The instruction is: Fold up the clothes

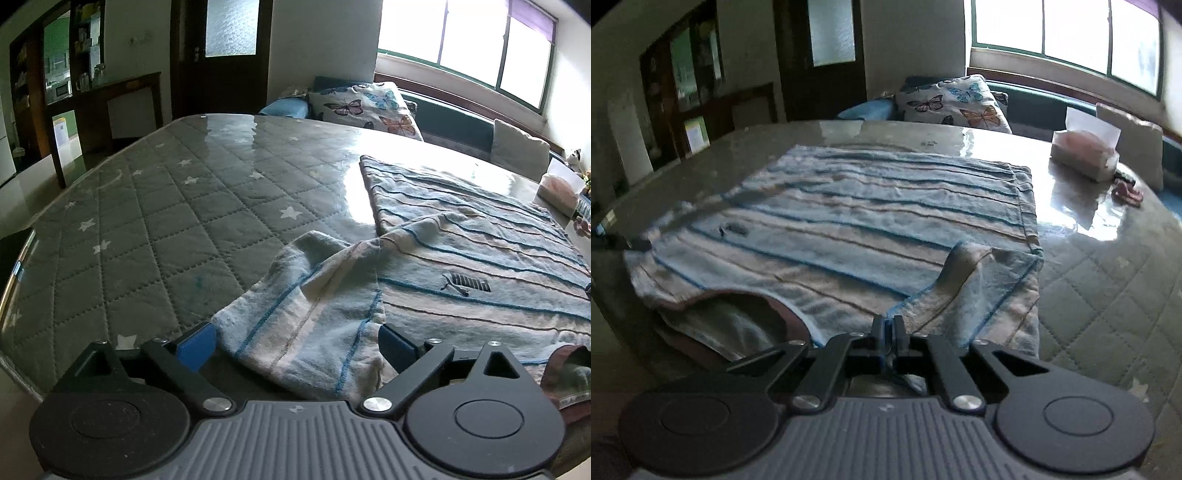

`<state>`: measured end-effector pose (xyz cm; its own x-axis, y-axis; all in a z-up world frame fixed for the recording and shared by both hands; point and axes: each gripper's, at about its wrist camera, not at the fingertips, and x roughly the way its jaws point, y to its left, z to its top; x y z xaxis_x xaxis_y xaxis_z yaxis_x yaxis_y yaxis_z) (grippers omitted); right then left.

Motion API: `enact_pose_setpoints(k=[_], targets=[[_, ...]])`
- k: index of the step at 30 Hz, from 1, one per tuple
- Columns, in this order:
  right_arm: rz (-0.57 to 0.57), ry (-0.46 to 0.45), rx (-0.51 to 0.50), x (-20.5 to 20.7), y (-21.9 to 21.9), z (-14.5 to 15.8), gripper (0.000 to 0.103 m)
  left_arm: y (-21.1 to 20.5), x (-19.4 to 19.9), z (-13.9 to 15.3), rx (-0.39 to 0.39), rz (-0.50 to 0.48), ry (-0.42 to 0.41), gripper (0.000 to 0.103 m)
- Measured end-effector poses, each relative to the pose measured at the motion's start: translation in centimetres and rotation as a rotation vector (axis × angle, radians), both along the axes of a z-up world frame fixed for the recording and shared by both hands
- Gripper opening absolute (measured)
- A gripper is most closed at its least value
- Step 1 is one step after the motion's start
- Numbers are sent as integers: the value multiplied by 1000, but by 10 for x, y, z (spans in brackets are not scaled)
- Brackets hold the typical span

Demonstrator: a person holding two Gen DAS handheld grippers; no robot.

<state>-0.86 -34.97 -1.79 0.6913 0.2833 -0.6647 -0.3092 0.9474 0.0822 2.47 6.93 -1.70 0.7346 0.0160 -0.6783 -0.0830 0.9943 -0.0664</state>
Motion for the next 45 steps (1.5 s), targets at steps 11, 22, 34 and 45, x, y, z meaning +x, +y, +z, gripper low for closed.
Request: enact_pose_setpoints(k=[11,22,34,45], targets=[[56,-35,13,-2,3,6,31,1,3,-2,0,10,3,95],[-99,-29,-68,37,-19,-18,57,11,-3,0,-38,55,-3,76],[-103,-29,-52,37,-14,-16,79,19,-3,-2,-42,131,-17,48],[81,-81,-78,38,44,1,86,26,-10,14,-142,72,-90,9]])
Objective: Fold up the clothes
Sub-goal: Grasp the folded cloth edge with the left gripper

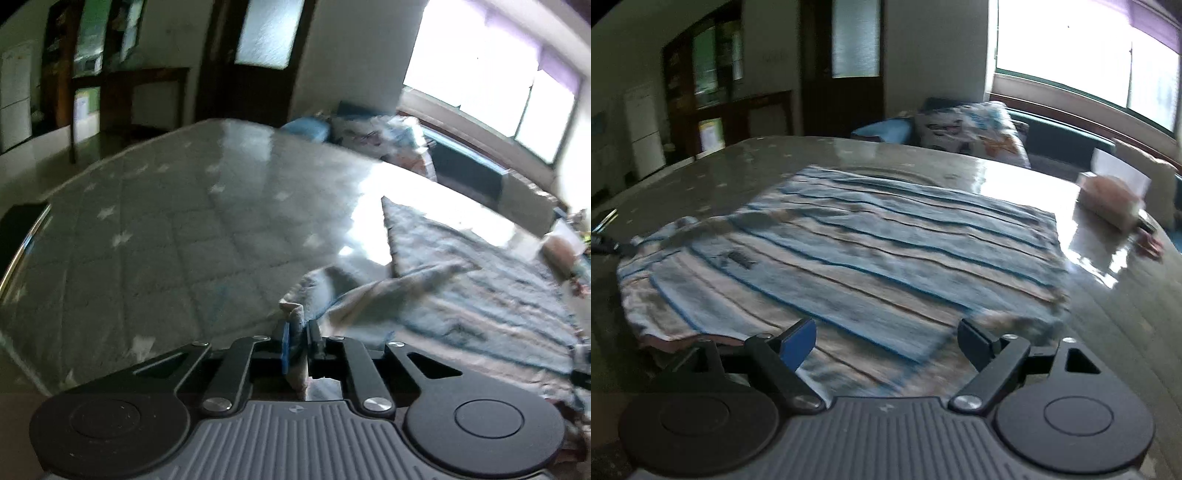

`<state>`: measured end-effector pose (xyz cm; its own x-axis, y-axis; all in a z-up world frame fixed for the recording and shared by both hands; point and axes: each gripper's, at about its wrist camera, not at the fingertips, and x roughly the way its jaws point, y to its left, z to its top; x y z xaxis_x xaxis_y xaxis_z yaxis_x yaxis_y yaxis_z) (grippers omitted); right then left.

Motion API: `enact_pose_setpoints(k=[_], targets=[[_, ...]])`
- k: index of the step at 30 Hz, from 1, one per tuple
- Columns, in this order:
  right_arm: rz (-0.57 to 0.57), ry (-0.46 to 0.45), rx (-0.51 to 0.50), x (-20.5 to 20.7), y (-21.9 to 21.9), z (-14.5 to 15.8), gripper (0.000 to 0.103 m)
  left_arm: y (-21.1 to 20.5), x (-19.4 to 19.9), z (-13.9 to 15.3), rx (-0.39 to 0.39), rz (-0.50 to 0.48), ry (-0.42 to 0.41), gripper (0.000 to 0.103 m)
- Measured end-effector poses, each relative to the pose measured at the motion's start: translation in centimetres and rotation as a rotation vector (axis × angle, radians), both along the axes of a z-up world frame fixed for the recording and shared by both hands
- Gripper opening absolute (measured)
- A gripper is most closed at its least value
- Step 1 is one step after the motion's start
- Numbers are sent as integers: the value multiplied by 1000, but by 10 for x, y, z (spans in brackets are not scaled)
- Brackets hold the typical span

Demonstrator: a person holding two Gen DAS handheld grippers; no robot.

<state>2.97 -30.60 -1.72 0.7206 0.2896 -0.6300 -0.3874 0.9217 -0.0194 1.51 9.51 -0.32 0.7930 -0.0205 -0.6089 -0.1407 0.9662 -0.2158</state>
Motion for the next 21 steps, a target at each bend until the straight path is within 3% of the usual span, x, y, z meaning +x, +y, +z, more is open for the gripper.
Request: enact_pose_setpoints(k=[6,11,15,21], targets=[[126,-2,-6,2,44,-1,86,-25,-7,25,-34,-175,-104,9],[241,21,1,-1,79,-9,86,-57,-14,33,-78,-379,-147,9],[309,44,-24,-13,93,-16,86,-76,-11,21,-83,-491,-113,10],[284,74,-9,-23,79,-17,86,-90,-4,-3,-106,-570,-5,14]])
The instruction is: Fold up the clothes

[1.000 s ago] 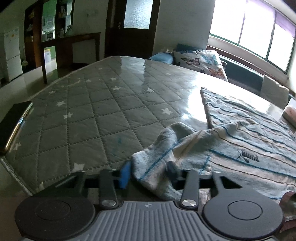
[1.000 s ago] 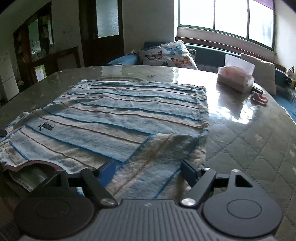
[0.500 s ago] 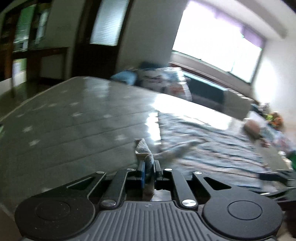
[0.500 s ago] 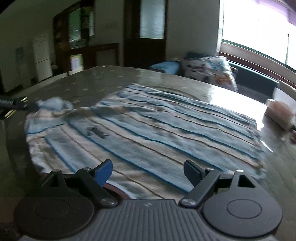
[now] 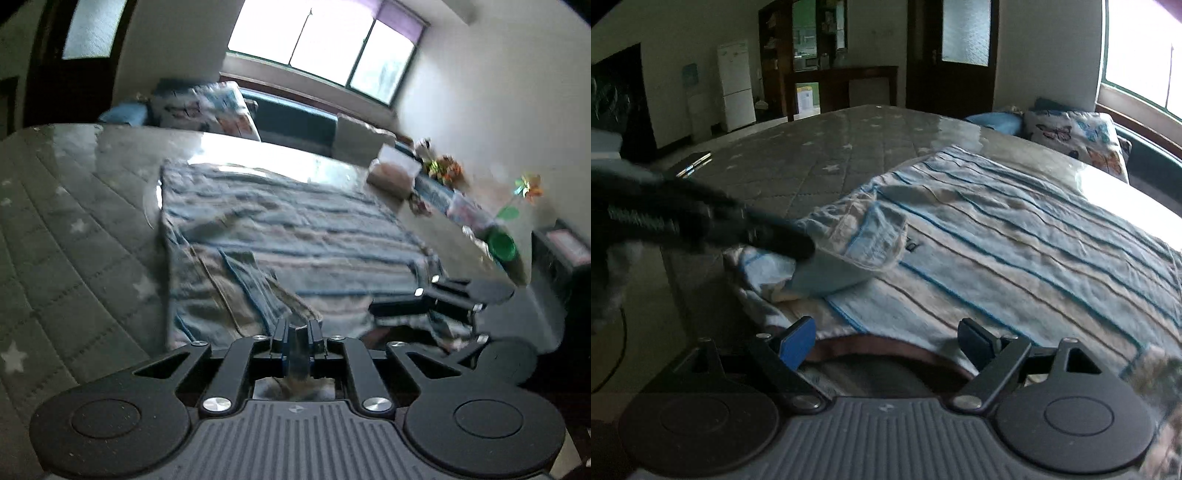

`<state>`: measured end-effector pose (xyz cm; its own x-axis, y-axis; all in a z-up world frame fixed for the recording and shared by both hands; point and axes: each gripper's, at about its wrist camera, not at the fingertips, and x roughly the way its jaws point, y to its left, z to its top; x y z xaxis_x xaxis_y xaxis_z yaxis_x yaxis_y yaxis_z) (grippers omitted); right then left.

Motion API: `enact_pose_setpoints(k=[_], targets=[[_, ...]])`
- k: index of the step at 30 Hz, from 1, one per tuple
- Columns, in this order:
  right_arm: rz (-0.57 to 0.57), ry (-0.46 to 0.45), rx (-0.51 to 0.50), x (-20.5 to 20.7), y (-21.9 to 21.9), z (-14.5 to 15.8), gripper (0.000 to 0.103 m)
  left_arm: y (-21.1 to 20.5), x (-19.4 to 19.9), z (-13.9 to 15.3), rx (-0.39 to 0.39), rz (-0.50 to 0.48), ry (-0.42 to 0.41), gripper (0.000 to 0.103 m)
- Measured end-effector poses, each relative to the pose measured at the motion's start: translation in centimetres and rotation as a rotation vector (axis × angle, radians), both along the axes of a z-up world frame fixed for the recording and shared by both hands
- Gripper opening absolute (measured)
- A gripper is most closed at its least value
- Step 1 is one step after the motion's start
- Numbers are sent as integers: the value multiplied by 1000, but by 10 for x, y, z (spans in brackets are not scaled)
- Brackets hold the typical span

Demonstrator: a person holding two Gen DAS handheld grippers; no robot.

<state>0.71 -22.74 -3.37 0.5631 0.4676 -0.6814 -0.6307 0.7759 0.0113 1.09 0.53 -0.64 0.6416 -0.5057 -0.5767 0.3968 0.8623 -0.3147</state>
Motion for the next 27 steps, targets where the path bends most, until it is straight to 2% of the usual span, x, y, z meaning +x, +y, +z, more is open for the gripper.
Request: enact_pose_setpoints(k=[2,4,8,11,13,15,18,24,27], targets=[[-6,1,-3,-2,-6,2,86,-1,-1,5,5,-14,-7,32],[-8,3,2,-3,-11,6,86,2,-2,12,8,-10,-46,36],[-23,-13,25,-2,-17,14,86,19,5,24,27,62,-97,36],[-43,-32,46,1,-20,20,86,24,17,16,100,131,-88,36],[-59,-42,59,4,-19,23,86,22,19,5,160,140,-68,36],[-74,-52,71,7,-18,26,86,17,17,-6,206,110,-50,36],[-81,-48,106,12,-12,29,86,13,10,-16,261,89,-57,46],[-41,-42,125,20,16,21,87,15,7,-12,280,84,-75,47],[-53,-52,43,22,23,9,87,25,13,-5,268,126,-85,47]])
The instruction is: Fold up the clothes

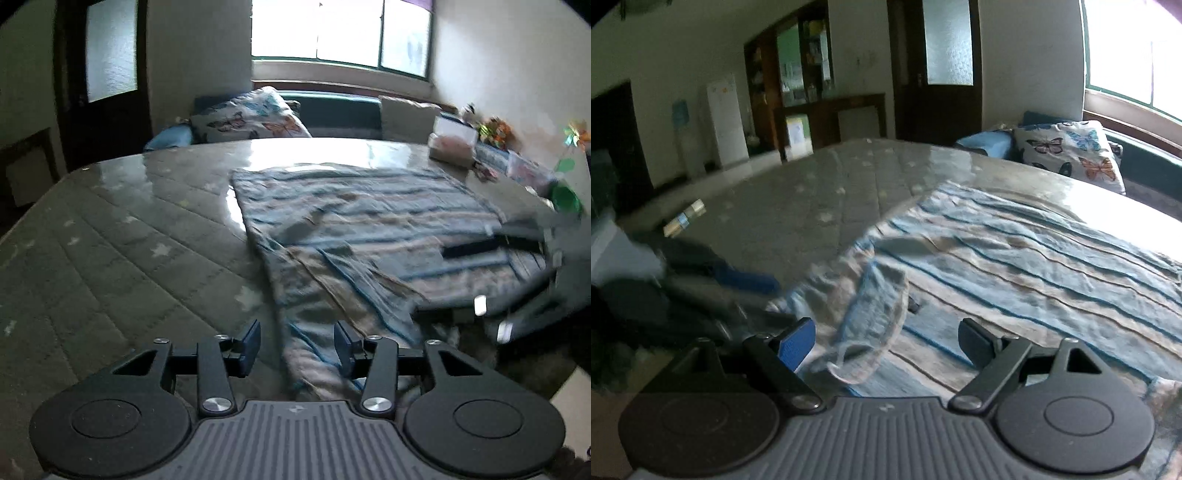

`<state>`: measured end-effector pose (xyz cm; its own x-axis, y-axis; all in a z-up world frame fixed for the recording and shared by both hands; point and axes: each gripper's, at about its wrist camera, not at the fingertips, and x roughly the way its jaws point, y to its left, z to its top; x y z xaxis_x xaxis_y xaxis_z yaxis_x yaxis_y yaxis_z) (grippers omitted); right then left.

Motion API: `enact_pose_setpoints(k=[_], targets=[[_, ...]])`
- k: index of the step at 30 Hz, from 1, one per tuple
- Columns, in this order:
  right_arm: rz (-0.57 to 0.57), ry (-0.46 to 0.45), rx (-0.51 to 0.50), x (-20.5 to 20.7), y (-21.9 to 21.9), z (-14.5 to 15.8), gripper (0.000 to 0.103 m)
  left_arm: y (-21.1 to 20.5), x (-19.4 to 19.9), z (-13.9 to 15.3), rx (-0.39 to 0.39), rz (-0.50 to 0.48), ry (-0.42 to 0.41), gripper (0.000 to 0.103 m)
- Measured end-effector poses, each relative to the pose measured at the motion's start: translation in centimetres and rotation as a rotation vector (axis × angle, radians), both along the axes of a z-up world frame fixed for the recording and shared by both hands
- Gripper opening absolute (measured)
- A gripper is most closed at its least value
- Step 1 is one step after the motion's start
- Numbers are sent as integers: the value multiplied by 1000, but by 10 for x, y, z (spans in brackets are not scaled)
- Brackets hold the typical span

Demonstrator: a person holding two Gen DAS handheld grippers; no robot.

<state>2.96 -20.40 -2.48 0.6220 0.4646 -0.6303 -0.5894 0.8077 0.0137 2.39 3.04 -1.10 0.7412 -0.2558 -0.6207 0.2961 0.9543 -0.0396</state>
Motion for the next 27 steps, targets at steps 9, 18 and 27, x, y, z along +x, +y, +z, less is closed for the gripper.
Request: enact_pose_setpoints(k=[9,18,27], targets=[[-9,53,-26,-6,-10,-14,87,-13,52,7,7,80,-16,53],[-9,68,5,-7,-17,-11,87,-24,96,-14,66,121,17,56],[-73,62,30,-9,-39,-4,87,-22,90,-11,70,120,9,60]])
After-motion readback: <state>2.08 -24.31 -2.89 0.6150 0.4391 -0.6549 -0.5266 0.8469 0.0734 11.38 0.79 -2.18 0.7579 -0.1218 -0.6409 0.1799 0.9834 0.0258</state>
